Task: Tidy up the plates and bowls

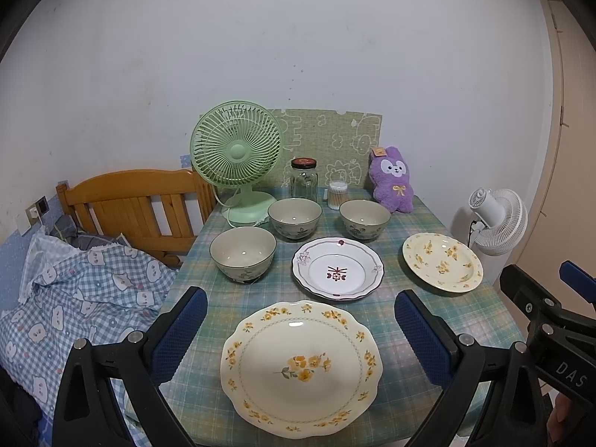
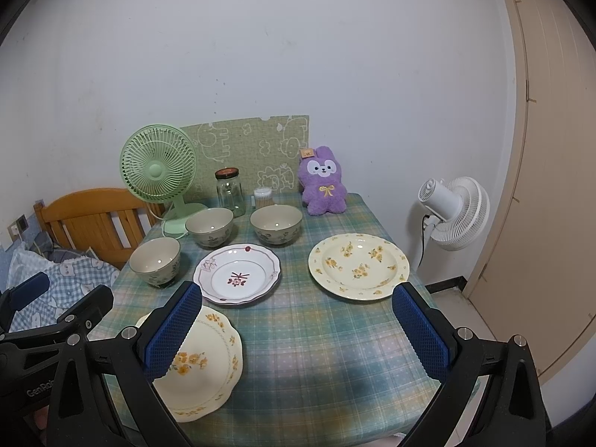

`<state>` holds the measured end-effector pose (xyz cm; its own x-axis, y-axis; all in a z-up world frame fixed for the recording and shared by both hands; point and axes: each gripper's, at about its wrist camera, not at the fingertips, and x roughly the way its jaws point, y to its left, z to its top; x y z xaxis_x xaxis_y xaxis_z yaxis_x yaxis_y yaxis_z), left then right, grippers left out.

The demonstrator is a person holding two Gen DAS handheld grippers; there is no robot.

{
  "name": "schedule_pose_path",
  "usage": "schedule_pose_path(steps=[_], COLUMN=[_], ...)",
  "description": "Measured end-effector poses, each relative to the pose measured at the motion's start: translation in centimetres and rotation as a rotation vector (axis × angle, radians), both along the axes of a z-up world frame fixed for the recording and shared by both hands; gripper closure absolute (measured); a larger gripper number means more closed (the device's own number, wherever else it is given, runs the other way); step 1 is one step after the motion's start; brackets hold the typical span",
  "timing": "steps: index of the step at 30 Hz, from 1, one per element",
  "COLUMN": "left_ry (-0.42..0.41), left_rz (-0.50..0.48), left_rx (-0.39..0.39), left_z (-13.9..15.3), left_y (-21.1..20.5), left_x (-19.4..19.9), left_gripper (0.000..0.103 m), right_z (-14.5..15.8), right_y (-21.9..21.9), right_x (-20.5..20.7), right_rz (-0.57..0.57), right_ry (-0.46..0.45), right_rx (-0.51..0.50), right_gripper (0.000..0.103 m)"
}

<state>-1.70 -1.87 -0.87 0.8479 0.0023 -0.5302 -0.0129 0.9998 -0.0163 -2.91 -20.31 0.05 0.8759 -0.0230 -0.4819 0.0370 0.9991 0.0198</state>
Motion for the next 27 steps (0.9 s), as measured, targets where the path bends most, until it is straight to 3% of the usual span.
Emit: schedule_pose_path(steps=[17,27], left_ry=[0.031,0.103], left_rz=[0.014,0.015], left_rx=[0.020,0.030], left_z=[0.9,-1.5], left_y=[0.2,2.5], left_x=[1.5,5.0], left_gripper=[0.009,0.017], right_z=[0.5,-1.2], right_y=[0.7,3.8], right_x=[1.3,5.5], right_rz=[0.021,0.041], right_ry=[0.038,0.118], right_rx=[0.025,0.032], right_gripper=[0.000,0.005])
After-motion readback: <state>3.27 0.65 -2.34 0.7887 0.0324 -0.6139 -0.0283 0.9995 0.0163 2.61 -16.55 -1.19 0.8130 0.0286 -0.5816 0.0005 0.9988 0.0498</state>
